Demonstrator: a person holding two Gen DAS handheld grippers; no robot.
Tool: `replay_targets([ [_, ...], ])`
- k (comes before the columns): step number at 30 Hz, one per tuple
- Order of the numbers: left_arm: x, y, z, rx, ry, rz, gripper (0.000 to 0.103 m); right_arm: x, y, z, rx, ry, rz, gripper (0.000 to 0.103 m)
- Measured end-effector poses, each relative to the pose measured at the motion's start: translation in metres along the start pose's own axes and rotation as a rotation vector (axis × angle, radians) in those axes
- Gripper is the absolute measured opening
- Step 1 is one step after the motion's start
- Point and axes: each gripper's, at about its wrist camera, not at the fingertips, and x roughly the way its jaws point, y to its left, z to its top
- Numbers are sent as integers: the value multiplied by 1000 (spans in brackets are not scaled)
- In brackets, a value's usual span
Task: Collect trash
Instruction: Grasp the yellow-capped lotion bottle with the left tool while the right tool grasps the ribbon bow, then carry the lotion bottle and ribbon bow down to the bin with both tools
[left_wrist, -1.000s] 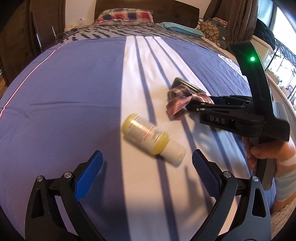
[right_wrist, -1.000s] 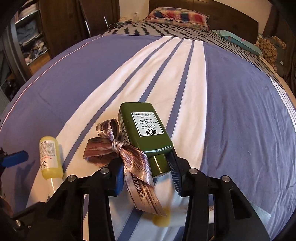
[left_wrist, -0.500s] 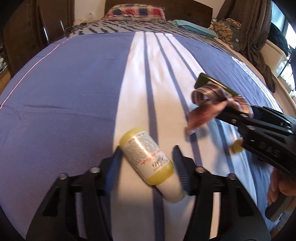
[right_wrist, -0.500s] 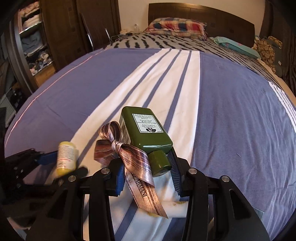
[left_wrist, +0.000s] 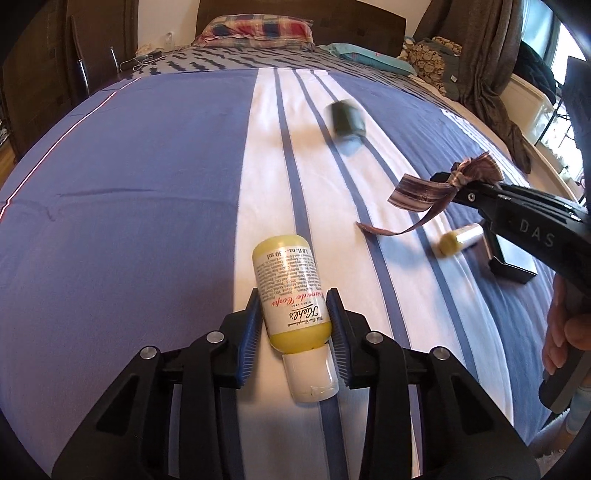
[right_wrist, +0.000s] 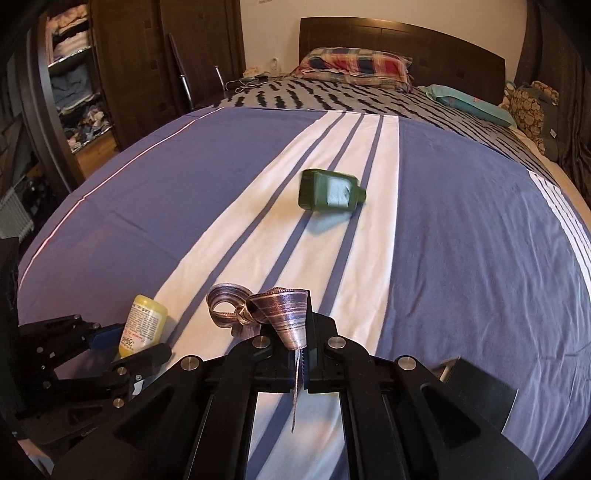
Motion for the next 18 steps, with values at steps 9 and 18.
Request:
replay_targets([
  [9, -42, 5, -10, 1, -58, -10, 31, -32, 14, -7, 2, -39, 13, 3],
  [18, -95, 3, -29, 18, -113, -30, 31, -90, 31, -25, 9, -101, -1, 3],
])
